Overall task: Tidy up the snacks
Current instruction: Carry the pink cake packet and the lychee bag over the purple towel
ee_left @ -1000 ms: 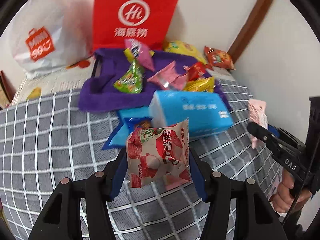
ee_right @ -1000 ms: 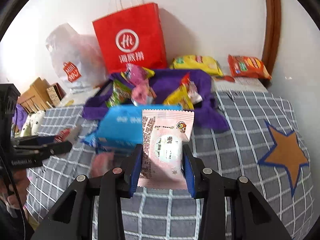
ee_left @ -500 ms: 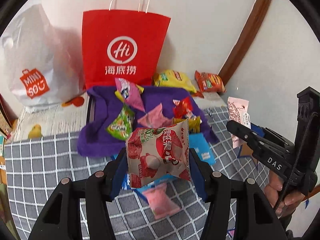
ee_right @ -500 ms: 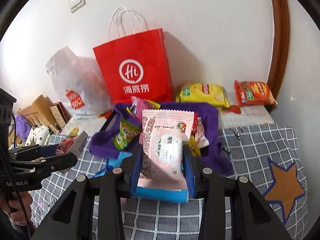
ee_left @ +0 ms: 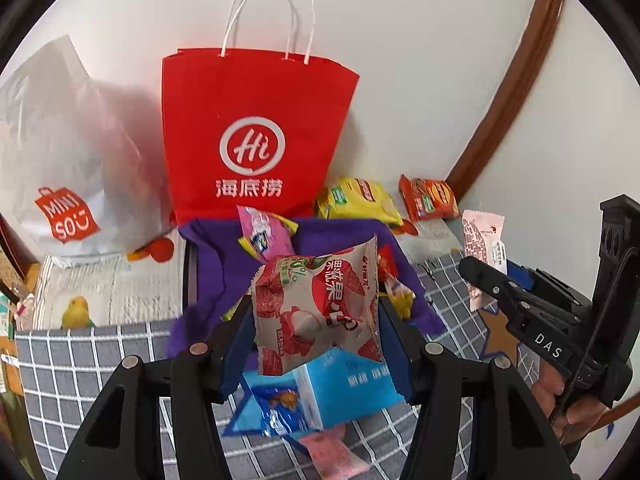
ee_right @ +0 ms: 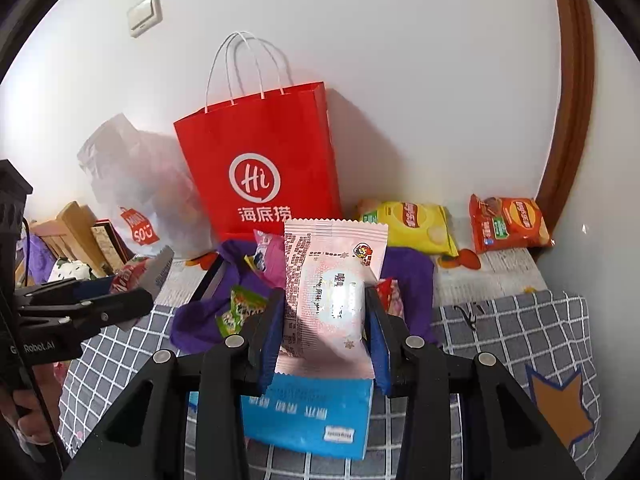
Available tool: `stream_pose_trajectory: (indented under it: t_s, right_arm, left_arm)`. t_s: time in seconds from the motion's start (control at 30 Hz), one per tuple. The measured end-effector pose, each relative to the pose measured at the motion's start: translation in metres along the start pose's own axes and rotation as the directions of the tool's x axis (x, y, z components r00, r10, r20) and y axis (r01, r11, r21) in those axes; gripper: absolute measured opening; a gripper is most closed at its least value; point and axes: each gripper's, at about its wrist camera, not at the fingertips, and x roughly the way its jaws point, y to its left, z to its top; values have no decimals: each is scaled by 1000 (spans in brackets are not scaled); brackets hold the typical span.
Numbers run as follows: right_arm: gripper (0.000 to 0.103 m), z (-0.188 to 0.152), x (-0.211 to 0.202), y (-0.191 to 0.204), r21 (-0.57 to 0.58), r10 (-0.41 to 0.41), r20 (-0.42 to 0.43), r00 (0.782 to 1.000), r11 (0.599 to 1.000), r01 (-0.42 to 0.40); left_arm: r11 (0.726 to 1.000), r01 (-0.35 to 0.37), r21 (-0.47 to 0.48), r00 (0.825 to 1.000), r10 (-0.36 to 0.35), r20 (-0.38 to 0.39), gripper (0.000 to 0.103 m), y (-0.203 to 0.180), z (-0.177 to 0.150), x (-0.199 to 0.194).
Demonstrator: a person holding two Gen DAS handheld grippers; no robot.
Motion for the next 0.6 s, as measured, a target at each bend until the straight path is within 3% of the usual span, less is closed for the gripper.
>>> stream_pose_trajectory:
  t_s: [0.6]
  right_arm:
    - [39, 37, 80, 8, -23, -12, -34, 999, 1000, 12]
  left_arm:
    - [999, 13, -34, 999, -14, -33, 56, 37, 43, 60]
